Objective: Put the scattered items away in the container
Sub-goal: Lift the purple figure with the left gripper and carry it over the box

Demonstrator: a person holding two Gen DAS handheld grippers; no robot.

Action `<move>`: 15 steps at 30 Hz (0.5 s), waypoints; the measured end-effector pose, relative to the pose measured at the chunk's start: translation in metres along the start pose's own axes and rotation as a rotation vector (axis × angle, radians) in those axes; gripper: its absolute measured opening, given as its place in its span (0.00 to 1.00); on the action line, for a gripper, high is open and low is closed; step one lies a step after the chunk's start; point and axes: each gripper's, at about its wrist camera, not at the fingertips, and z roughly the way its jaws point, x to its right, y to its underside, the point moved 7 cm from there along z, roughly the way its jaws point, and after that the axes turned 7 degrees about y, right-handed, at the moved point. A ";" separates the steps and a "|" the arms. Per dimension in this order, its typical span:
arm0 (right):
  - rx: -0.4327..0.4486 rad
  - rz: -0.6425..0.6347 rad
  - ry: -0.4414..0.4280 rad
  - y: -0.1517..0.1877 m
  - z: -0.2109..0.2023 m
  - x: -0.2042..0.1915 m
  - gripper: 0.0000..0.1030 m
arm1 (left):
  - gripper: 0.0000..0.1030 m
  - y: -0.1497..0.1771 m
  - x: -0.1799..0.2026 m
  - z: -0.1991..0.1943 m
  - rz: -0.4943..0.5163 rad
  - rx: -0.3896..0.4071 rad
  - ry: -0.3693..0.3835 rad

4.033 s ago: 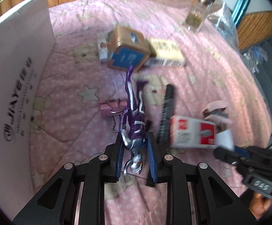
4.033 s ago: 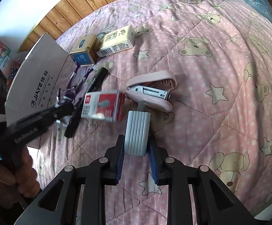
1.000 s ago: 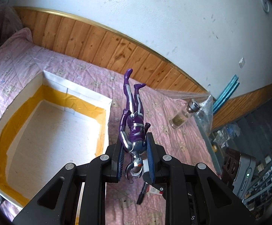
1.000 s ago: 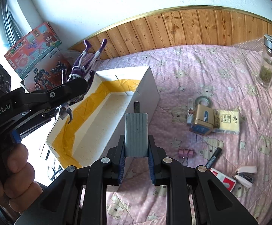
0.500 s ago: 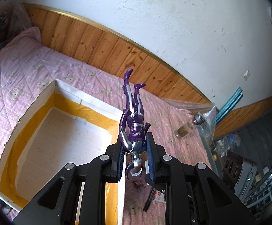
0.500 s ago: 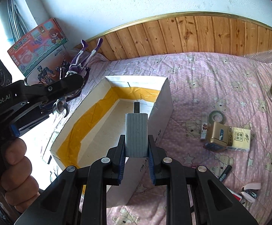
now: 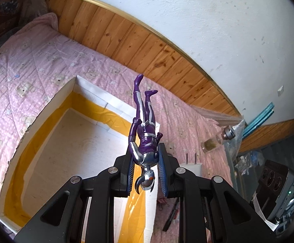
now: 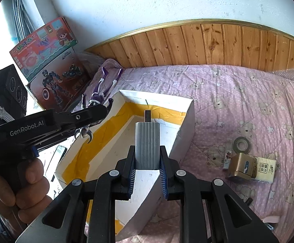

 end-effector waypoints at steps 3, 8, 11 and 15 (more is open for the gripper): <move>-0.003 -0.009 0.000 -0.005 0.005 0.000 0.22 | 0.21 -0.004 -0.009 0.006 -0.022 -0.012 -0.012; -0.016 -0.027 -0.001 -0.011 0.017 -0.001 0.22 | 0.21 -0.009 -0.026 0.020 -0.065 -0.040 -0.038; -0.023 -0.042 -0.004 -0.015 0.025 -0.003 0.22 | 0.21 -0.013 -0.038 0.029 -0.089 -0.054 -0.061; -0.046 -0.057 -0.006 -0.019 0.039 -0.004 0.22 | 0.21 -0.014 -0.052 0.044 -0.103 -0.090 -0.102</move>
